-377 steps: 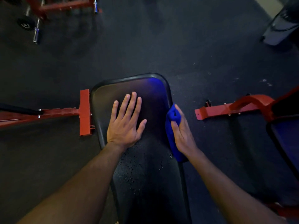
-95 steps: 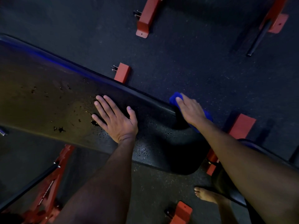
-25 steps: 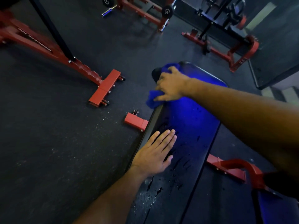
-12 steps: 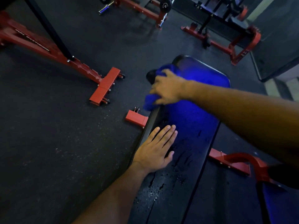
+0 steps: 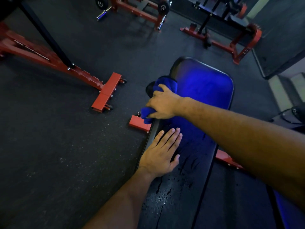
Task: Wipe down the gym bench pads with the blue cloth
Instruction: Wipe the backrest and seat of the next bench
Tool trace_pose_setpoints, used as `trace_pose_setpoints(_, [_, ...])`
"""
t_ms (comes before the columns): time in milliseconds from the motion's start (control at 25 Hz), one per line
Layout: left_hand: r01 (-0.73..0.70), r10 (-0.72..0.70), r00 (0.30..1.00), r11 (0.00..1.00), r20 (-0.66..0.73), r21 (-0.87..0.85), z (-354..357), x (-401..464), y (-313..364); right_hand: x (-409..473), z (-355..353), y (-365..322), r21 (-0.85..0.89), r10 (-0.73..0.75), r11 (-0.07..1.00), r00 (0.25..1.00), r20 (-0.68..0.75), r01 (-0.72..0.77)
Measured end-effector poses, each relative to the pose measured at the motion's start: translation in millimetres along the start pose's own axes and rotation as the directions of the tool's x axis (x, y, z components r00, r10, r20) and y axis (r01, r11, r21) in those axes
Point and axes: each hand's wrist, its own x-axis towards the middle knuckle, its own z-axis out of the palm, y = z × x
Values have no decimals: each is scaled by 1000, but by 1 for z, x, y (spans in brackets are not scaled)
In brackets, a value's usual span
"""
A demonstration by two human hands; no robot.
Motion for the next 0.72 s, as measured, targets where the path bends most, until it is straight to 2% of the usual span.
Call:
trace_pose_setpoints(120, [-1, 1, 1000, 1000, 29, -10, -5, 1, -1, -11, -16, 7, 128, 45, 991, 994, -100, -32])
trace_pose_setpoints(200, [-3, 6, 996, 1000, 92, -31, -11, 0, -1, -30, -26, 13, 241, 133, 967, 968, -212, -80])
trace_pose_setpoints(280, [-25, 35, 978, 998, 205, -51, -26, 1, -2, -58, -30, 12, 423, 300, 893, 901, -314, -150])
trace_pose_setpoints(360, [-83, 96, 926, 995, 364, -53, -52, 5, -7, -96, -16, 9, 620, 535, 746, 773, -341, -243])
trace_pose_setpoints(440, [-134, 142, 884, 990, 446, -49, -79, 11, -24, -135, 9, -4, 831, 770, 479, 589, -244, -282])
trace_pose_setpoints(520, [-177, 168, 863, 984, 476, -25, -110, 26, -40, -171, 35, -25, 978, 920, 98, 391, -18, -185])
trace_pose_setpoints(600, [-208, 171, 861, 978, 479, 25, -130, 44, -48, -196, 47, -58, 964, 929, -251, 256, 267, -93])
trace_pose_setpoints(680, [-303, 264, 831, 953, 489, 1, -139, 74, -61, -204, 55, -91, 839, 827, -544, 162, 538, -10])
trace_pose_setpoints(720, [-371, 333, 811, 928, 481, -17, -140, 91, -67, -204, 55, -108, 750, 747, -660, 138, 650, 41])
